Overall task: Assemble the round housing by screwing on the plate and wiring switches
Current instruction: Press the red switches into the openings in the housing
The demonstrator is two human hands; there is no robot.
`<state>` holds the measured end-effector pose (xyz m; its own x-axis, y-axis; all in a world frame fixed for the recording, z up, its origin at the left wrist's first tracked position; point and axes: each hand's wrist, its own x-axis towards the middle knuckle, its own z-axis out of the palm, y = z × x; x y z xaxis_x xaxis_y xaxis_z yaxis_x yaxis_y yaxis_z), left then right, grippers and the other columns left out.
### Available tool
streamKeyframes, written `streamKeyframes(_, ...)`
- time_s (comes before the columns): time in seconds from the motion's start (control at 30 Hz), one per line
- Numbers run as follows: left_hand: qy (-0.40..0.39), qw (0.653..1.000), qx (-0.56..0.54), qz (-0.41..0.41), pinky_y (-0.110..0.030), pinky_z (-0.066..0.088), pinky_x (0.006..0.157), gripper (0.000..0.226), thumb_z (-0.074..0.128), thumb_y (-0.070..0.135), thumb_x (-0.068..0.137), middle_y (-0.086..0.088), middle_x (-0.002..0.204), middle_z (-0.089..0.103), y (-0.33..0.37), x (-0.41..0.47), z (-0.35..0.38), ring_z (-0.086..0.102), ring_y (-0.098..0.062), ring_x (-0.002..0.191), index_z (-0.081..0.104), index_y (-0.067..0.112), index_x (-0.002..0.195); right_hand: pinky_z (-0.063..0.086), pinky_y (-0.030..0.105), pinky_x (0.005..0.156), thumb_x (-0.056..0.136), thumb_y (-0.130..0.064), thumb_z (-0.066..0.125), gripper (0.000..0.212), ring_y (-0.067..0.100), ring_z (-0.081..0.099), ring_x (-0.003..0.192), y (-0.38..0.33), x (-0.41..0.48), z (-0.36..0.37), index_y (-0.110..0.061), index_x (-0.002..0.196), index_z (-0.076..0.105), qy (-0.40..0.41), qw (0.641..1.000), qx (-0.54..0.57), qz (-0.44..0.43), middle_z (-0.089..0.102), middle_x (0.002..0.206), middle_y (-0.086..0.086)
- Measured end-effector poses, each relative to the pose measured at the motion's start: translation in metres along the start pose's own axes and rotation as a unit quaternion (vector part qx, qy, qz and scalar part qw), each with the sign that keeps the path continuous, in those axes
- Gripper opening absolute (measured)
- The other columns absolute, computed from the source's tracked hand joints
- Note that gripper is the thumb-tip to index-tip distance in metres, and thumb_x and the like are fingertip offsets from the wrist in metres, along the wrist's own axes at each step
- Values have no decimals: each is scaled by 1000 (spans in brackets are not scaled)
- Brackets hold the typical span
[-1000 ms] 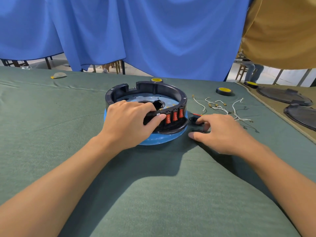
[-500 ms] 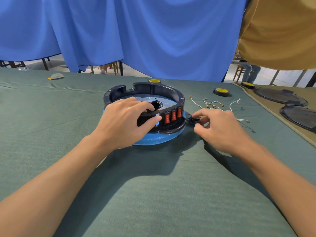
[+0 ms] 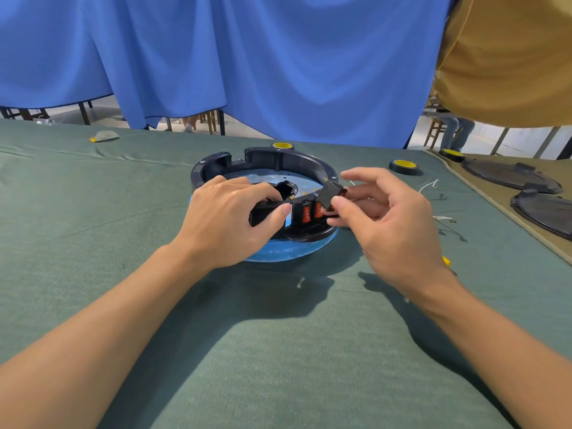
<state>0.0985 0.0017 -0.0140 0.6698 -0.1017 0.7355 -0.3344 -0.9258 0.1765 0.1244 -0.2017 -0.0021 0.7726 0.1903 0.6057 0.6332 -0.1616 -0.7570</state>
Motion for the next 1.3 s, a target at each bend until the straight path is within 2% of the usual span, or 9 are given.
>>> streamKeyframes(0.1, 6, 1000, -7, -2, -30, 40, 70, 46, 40, 51, 90, 3, 66, 65, 1, 0, 0, 59, -21, 64, 75, 21, 89, 61, 29, 66, 85, -6, 71, 22, 13, 72, 71, -2, -4, 5, -17, 103, 65, -14, 1000, 7, 5, 70, 85, 7)
streamKeyframes(0.27, 19, 999, -4, 28, -38, 49, 70, 25, 58, 33, 91, 1, 70, 69, 9, 1, 1, 65, -24, 68, 75, 16, 94, 59, 33, 66, 79, -6, 73, 25, 11, 68, 72, -4, -11, 12, -20, 99, 69, -5, 998, -49, -36, 69, 80, -7)
streamKeyframes(0.4, 16, 999, -13, 25, -43, 51, 69, 24, 57, 29, 93, -1, 71, 71, 9, 1, 1, 67, -25, 69, 76, 15, 97, 59, 36, 62, 78, -6, 74, 23, 14, 67, 68, -4, -15, 18, -20, 95, 69, -8, 999, -41, -28, 69, 76, -7)
streamKeyframes(0.57, 20, 1000, -16, 18, -38, 47, 65, 24, 53, 22, 96, 0, 62, 64, 8, 1, 1, 62, -25, 62, 75, 15, 96, 60, 39, 63, 78, -6, 75, 19, 17, 68, 65, -4, -17, 21, -15, 93, 69, -14, 1000, -15, -2, 67, 71, -7)
streamKeyframes(0.7, 17, 1000, -19, 15, -38, 47, 64, 26, 51, 23, 96, -1, 63, 65, 8, 1, 1, 62, -26, 62, 76, 15, 97, 59, 37, 62, 77, -7, 76, 17, 17, 67, 64, -5, -18, 22, -14, 92, 71, -17, 999, -26, -9, 68, 70, -5)
streamKeyframes(0.8, 15, 1000, -22, 12, -37, 47, 63, 27, 50, 24, 97, -1, 65, 66, 8, 1, 1, 63, -27, 63, 76, 15, 98, 59, 33, 64, 78, -7, 76, 21, 14, 68, 66, -5, -18, 23, -21, 92, 69, -16, 999, -36, -26, 68, 73, -8)
streamKeyframes(0.97, 17, 999, -36, 7, -37, 48, 64, 30, 49, 31, 96, 0, 69, 69, 8, 0, 1, 65, -27, 67, 76, 16, 99, 54, 13, 69, 79, -13, 78, 23, 0, 67, 73, 2, -19, 28, -21, 98, 68, -17, 995, -91, -46, 68, 79, -15)
streamKeyframes(1.13, 6, 998, -62, 17, -40, 53, 65, 51, 47, 58, 89, 3, 82, 75, 9, 1, -2, 70, -20, 75, 77, 19, 101, 49, 19, 69, 81, -21, 76, 15, 4, 61, 79, 7, -18, 34, -19, 94, 71, -4, 983, -173, -66, 70, 81, -11)
streamKeyframes(1.3, 11, 999, -41, 11, -40, 54, 66, 45, 53, 55, 87, 4, 81, 75, 9, 1, -1, 70, -19, 75, 77, 20, 100, 52, 30, 68, 82, -21, 75, 12, 7, 61, 79, 7, -18, 36, -18, 93, 72, 0, 979, -188, -79, 69, 80, -10)
